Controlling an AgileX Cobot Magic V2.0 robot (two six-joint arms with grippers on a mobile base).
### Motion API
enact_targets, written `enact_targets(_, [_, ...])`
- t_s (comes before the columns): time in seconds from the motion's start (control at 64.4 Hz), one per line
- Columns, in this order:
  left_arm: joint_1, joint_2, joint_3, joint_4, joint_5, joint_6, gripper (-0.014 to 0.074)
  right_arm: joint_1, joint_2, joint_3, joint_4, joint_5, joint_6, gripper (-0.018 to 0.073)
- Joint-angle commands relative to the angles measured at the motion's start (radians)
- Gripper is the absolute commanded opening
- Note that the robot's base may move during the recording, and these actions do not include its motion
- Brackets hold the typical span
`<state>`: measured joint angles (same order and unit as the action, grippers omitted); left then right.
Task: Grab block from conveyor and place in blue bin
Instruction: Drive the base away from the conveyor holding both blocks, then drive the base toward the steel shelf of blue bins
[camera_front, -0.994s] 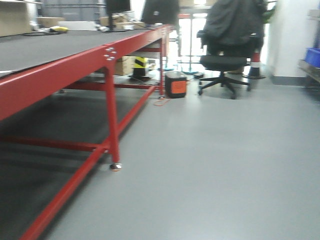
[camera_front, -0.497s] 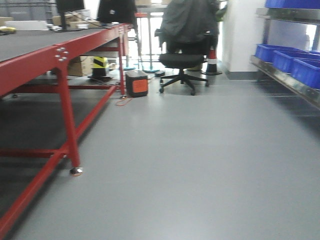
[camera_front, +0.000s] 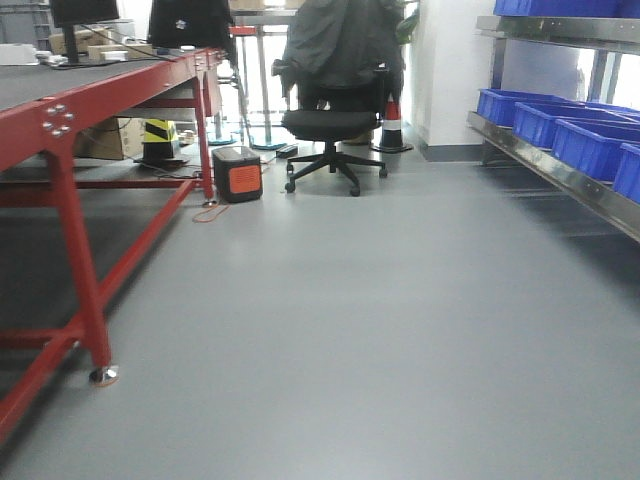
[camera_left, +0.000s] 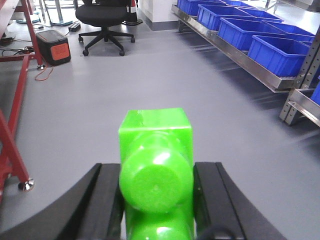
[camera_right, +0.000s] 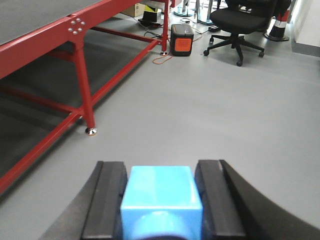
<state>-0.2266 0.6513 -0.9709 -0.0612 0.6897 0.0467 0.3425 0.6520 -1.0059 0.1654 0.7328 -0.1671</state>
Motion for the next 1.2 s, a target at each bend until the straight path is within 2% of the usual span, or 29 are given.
enact_targets(0.0, [-0.007,-0.006,0.001,-0.005,-0.026,-0.005,-0.0111,0.001,-0.004,0.002,-0.005,-0.023,-0.006,-0.0154])
enact_targets(1.181, [-0.007,-0.006,0.001,-0.005,-0.028,-0.005,-0.0111,0.001,-0.004,0.002,-0.005,-0.023,-0.006,-0.0154])
